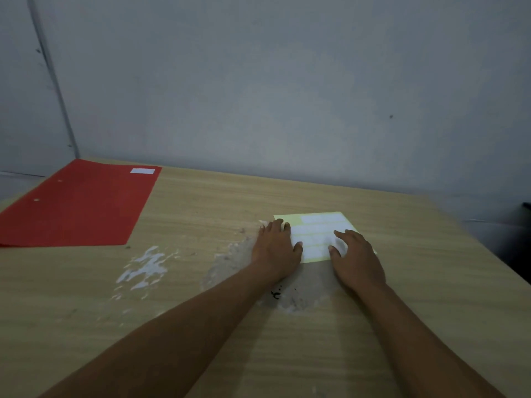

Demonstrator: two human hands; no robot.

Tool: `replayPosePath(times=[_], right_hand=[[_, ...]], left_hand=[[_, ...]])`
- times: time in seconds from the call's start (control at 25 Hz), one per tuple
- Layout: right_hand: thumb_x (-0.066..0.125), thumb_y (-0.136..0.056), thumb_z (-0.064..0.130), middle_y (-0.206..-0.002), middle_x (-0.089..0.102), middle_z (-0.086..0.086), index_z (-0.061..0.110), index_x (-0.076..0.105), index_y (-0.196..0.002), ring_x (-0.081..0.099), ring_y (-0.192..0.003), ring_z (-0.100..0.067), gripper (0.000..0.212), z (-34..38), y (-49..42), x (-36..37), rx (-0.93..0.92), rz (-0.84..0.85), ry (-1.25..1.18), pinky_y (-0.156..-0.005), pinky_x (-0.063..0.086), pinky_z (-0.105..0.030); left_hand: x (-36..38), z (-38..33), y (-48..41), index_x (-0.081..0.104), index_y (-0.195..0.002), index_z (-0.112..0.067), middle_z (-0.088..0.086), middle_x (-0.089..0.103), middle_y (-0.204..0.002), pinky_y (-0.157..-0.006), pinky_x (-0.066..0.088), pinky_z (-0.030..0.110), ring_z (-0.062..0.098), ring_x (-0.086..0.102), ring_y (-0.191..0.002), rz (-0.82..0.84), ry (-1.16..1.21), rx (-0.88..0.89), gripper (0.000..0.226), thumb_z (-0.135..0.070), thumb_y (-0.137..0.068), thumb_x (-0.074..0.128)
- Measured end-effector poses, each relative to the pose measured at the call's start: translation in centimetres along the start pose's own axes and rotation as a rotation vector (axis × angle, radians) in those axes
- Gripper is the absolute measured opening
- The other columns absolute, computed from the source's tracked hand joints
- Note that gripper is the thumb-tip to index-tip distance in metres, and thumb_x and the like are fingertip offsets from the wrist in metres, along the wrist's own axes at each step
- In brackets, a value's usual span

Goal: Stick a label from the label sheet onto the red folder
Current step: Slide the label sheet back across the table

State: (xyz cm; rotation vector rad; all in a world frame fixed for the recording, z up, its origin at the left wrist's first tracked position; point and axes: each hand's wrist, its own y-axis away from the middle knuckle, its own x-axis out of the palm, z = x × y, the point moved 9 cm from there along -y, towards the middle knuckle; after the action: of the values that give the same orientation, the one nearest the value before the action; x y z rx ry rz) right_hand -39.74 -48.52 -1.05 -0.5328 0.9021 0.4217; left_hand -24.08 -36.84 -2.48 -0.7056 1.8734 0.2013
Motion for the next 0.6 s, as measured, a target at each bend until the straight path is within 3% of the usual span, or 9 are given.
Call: replayPosePath(times=[0.24,0.6], right_hand=[[0.05,-0.099,0.041,-0.159,0.036,0.002,0.037,0.052,-0.142,0.024,-0.149,-0.016,0.043,-1.2,-0.1,1.0,-0.02,0.058,0.032,-0.118,0.028,-0.038],[0.043,-0.099,0.047,-0.16,0.034,-0.001,0.038,0.048,-0.145,0.024,-0.149,-0.022,0.047,-3.3,-1.6,0.5,-0.002,0.066,0.16,-0.119,0.026,-0.036]], left_hand=[[1.3,-1.4,-0.4,0.025,-0.154,-0.005,0.014,0.02,-0.163,-0.124,0.003,0.048,0.031,0.011,-0.152,0.053,-0.077,0.022,0.07,-0.048,-0.1,0.031],[3.5,-2.9,-3.3,0.02,-0.156,-0.007,0.012,0.015,-0.165,-0.124,0.001,0.049,0.029,0.007,-0.153,0.126,-0.154,0.043,0.071,-0.051,-0.101,0.027]])
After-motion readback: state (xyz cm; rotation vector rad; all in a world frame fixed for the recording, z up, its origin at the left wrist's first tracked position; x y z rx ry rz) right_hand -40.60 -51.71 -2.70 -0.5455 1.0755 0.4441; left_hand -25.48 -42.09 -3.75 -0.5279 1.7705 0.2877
